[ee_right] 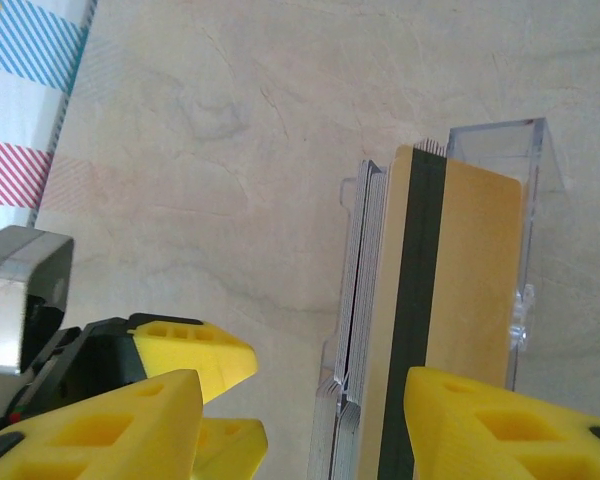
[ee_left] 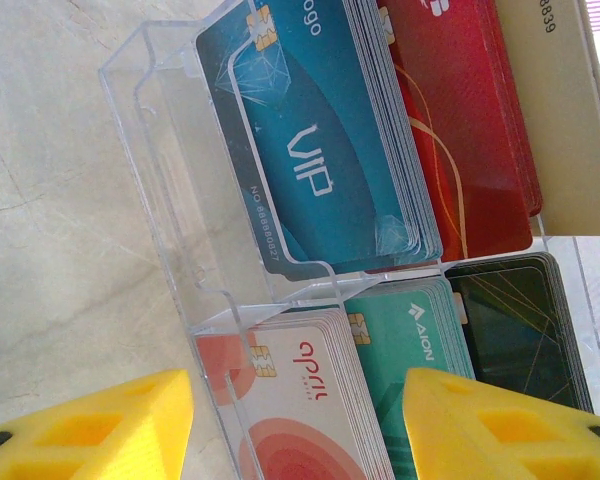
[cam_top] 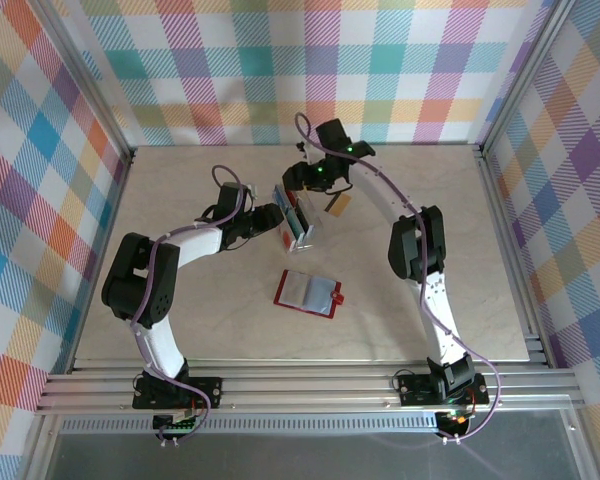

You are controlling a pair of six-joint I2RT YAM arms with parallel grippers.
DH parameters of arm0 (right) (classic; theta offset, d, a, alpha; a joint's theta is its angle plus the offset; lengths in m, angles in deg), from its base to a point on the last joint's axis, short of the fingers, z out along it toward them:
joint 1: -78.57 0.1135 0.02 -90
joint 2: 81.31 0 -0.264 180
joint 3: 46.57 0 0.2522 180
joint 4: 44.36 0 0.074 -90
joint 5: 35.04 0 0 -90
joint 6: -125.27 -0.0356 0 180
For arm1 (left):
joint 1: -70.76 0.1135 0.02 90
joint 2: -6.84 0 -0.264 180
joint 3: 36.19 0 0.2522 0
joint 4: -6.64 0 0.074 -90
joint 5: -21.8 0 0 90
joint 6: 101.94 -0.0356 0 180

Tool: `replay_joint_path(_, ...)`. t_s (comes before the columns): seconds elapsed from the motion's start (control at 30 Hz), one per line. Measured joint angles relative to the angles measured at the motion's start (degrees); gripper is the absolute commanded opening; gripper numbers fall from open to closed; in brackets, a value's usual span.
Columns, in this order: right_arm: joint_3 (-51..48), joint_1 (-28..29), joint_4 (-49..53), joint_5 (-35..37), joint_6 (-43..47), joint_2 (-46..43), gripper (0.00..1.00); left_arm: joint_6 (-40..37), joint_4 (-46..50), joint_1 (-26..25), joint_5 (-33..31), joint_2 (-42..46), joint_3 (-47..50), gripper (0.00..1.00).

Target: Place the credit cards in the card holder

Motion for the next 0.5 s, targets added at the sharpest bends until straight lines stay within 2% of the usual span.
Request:
replay_joint_path(0.3,2.47,1.14,2.84,3.23,2.25,1.14,0.56,0.02,0.0,0.0,0.02,0.0,0.0,0.58)
replay_joint_path(0.5,3.85,1.31,3.8,3.39,2.91,2.01,0.46,0.0,0.0,0.0,0.04,0.0,-0.04,0.57)
